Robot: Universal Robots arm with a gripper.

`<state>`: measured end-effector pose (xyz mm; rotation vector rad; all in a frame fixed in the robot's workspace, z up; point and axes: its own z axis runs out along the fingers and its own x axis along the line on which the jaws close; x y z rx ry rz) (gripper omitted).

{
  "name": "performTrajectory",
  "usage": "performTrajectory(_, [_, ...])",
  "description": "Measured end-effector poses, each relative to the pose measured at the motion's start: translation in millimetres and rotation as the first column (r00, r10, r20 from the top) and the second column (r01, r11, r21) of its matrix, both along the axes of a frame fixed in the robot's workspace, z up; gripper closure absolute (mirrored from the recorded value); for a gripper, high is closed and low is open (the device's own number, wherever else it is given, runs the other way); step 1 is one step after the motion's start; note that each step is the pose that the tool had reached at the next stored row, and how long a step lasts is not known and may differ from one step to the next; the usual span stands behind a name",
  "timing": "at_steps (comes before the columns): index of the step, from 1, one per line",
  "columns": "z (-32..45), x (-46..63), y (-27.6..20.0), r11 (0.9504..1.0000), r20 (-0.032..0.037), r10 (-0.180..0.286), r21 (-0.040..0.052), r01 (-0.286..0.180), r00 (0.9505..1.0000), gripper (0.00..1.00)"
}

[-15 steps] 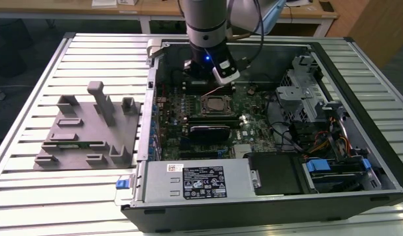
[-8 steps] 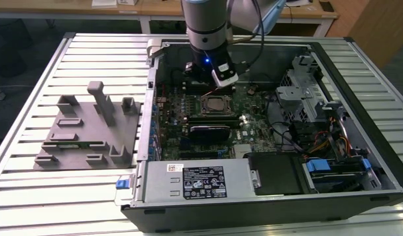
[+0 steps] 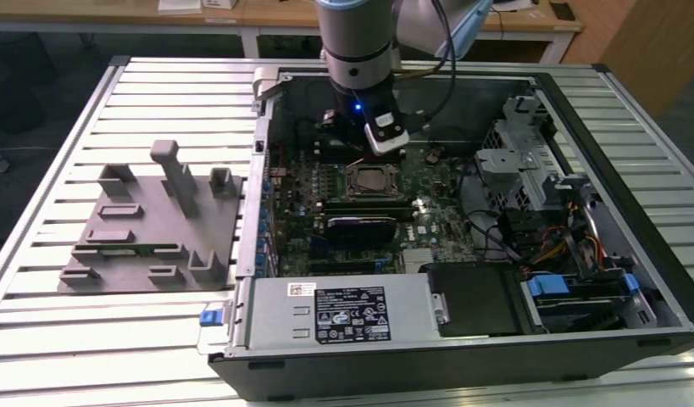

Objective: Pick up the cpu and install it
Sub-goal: 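Install the first cpu locking lever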

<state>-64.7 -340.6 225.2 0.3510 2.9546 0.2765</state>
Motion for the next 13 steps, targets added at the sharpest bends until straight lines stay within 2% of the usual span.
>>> performTrajectory(9, [-3.4,1.1,11.2,0.9995,0.0001,-0.031,-0.0032,0.031,0.9995,0.89])
performTrajectory(13, [-5.3,1.4,13.6,0.9984,0.0002,-0.056,-0.0048,0.056,0.9984,0.89])
